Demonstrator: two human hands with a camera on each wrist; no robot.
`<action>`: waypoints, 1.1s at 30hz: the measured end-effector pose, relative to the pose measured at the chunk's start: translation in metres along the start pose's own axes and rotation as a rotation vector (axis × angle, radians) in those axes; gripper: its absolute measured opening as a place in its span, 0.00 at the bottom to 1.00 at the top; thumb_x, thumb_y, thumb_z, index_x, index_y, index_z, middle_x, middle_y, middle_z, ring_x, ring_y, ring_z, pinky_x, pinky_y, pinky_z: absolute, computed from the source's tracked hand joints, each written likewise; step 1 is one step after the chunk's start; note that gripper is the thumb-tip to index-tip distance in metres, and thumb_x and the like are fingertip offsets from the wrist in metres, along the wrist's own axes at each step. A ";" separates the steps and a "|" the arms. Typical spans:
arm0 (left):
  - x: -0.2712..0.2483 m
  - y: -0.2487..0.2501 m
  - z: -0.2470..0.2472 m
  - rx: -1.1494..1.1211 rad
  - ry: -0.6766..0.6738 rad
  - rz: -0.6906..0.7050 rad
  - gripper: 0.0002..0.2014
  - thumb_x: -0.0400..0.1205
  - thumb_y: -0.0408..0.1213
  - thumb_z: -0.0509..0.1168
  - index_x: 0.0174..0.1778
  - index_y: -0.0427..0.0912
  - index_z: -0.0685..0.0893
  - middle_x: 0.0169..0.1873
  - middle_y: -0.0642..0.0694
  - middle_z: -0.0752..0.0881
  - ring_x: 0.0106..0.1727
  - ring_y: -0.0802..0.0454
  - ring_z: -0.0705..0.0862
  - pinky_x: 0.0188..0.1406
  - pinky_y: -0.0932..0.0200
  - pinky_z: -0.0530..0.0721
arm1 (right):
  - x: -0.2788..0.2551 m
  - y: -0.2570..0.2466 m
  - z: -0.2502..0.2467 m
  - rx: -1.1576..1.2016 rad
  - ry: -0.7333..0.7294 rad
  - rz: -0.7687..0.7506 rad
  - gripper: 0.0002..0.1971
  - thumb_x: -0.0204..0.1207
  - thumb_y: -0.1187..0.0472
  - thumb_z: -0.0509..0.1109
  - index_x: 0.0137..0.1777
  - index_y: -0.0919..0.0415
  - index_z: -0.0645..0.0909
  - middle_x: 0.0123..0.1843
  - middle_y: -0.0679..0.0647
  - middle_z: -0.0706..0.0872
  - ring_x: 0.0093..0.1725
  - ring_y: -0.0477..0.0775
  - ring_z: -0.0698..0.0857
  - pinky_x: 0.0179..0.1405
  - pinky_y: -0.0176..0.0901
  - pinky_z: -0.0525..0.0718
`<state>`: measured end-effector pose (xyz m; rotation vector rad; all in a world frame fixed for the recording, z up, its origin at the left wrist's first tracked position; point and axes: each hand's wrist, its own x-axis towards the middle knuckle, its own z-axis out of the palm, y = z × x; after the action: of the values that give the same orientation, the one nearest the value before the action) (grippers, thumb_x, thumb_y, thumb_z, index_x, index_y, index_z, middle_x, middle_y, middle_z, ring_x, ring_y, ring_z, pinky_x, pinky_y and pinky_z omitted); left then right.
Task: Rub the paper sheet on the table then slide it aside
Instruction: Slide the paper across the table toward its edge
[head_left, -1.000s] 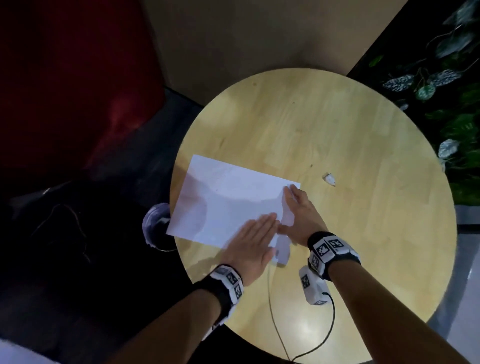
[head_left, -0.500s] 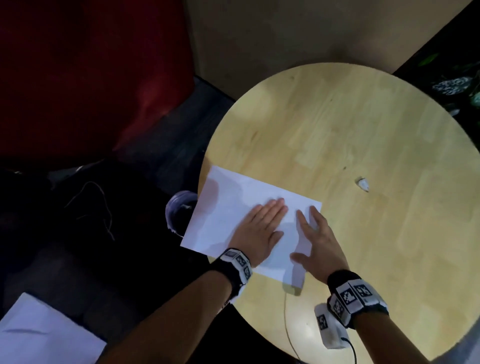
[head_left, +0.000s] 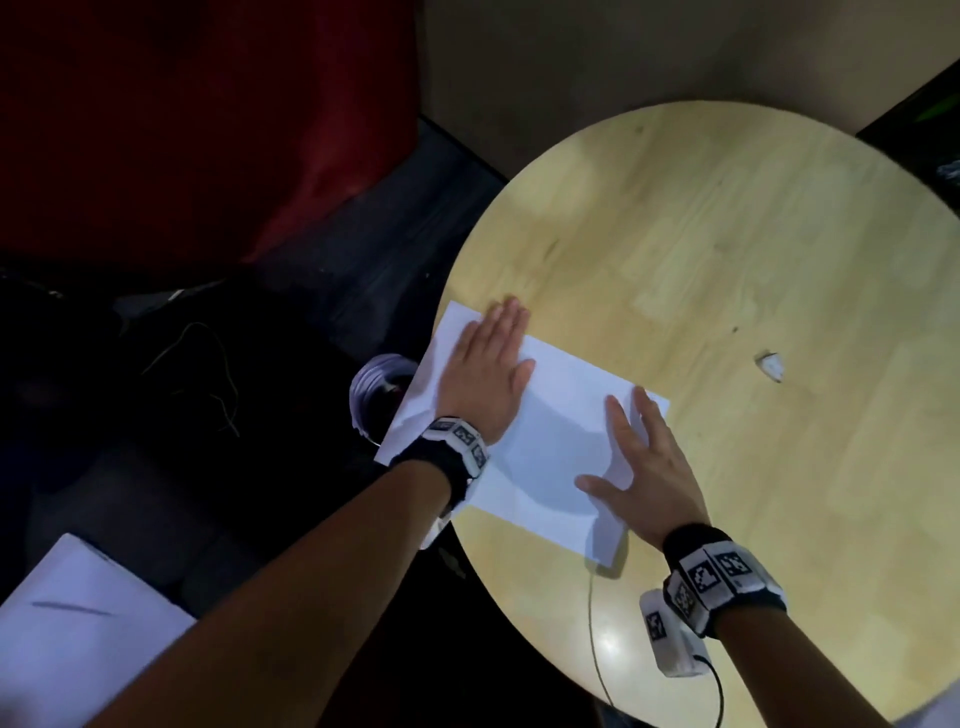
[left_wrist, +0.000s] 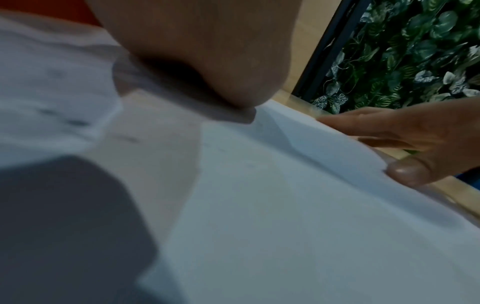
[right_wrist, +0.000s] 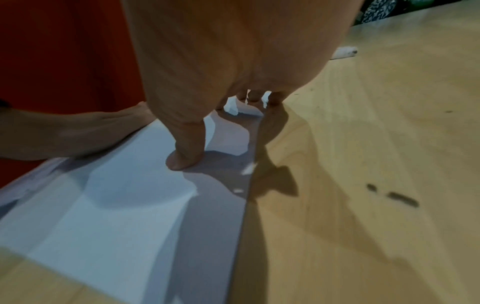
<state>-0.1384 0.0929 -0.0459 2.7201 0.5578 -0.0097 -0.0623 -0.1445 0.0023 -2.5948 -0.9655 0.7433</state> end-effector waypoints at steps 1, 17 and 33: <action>-0.001 -0.005 -0.004 -0.027 0.022 -0.058 0.31 0.92 0.48 0.43 0.90 0.38 0.54 0.90 0.42 0.52 0.90 0.46 0.51 0.89 0.47 0.50 | -0.001 -0.002 0.001 0.004 -0.003 -0.005 0.52 0.68 0.38 0.76 0.85 0.41 0.46 0.86 0.47 0.38 0.85 0.51 0.44 0.80 0.58 0.62; -0.022 -0.009 -0.026 -0.007 0.081 -0.037 0.32 0.92 0.48 0.44 0.89 0.32 0.51 0.89 0.35 0.55 0.88 0.40 0.57 0.84 0.42 0.60 | 0.003 -0.018 0.006 -0.044 -0.038 -0.029 0.54 0.67 0.45 0.79 0.85 0.41 0.45 0.86 0.53 0.36 0.85 0.57 0.42 0.80 0.60 0.61; -0.024 -0.014 -0.012 0.023 0.000 0.130 0.31 0.92 0.50 0.47 0.90 0.38 0.58 0.89 0.41 0.58 0.89 0.46 0.57 0.85 0.44 0.61 | 0.006 -0.042 -0.003 -0.238 -0.195 0.049 0.53 0.73 0.45 0.73 0.83 0.41 0.34 0.83 0.65 0.27 0.83 0.68 0.36 0.81 0.56 0.44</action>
<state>-0.1664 0.1004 -0.0383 2.7732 0.3818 0.0174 -0.0786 -0.1095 0.0197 -2.7976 -1.1111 0.9636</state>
